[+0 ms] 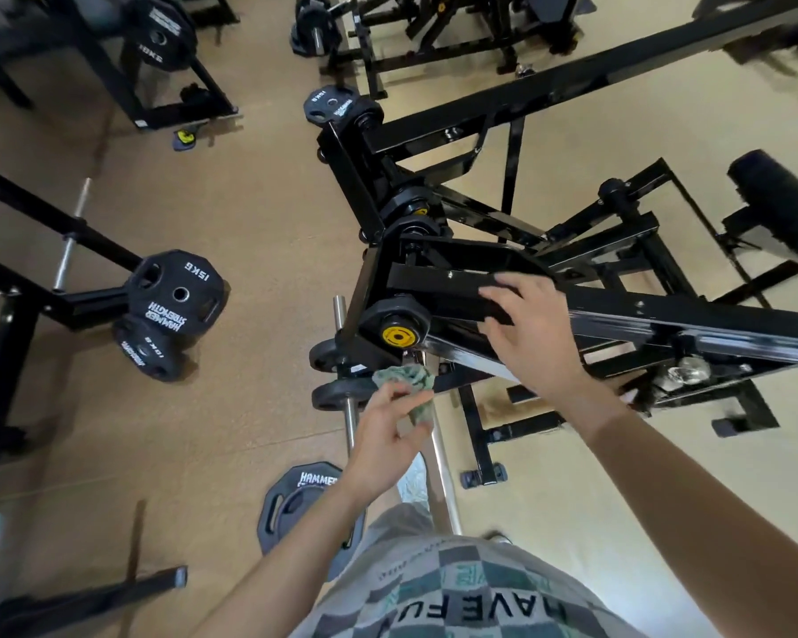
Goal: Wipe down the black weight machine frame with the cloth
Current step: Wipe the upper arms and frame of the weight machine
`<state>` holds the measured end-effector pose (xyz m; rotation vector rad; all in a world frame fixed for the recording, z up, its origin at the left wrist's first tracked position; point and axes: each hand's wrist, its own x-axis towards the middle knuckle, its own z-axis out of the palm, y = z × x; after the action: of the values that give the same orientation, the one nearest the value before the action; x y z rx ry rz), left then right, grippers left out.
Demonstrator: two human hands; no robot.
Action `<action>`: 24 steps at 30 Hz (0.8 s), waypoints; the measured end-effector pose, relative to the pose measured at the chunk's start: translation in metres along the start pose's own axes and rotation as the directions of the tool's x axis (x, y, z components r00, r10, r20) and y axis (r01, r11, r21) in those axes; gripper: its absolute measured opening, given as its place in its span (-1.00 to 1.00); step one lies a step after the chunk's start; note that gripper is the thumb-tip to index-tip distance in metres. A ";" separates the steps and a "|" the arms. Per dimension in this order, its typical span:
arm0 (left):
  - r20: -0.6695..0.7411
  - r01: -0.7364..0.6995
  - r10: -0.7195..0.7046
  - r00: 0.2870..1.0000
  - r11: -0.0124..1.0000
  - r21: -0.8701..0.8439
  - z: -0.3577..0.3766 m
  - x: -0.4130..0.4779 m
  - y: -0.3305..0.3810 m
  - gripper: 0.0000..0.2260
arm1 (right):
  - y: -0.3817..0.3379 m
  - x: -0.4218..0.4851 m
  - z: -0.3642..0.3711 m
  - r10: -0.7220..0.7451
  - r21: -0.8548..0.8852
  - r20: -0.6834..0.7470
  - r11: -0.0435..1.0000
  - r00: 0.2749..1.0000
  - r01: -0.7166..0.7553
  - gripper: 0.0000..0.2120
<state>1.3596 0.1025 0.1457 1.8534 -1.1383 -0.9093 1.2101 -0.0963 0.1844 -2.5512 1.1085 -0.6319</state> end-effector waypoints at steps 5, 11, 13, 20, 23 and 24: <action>-0.001 0.151 -0.165 0.986 0.910 -0.387 0.022 -0.010 0.028 -0.75 | -0.003 -0.098 0.007 0.175 0.380 0.150 0.898 0.973 -0.220 -0.64; 0.122 0.225 -0.190 0.974 0.869 -0.440 0.061 -0.018 0.046 -0.77 | 0.003 -0.162 0.003 0.362 0.708 0.572 0.237 0.736 -0.666 -0.54; 0.162 0.246 -0.196 0.967 0.884 -0.398 0.073 -0.020 0.051 -0.69 | 0.013 -0.172 -0.006 0.412 0.695 0.542 0.269 0.732 -0.666 -0.73; 0.232 0.158 -0.135 0.963 0.984 -0.084 0.108 -0.021 0.045 -0.94 | 0.057 -0.210 -0.037 0.578 0.697 0.416 0.294 0.702 -0.654 -0.90; 0.220 0.105 -0.117 0.968 0.992 0.067 0.122 -0.020 0.047 -0.91 | 0.075 -0.230 -0.047 0.633 0.716 0.377 0.263 0.676 -0.646 -0.87; 0.233 0.076 -0.106 0.967 0.988 0.133 0.127 -0.020 0.050 -0.87 | 0.079 -0.237 -0.051 0.627 0.728 0.378 0.254 0.681 -0.637 -0.85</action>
<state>1.2249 0.0757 0.1357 1.9472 -1.2883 -1.1641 0.9919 0.0231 0.1290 -1.1118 1.2812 -0.6662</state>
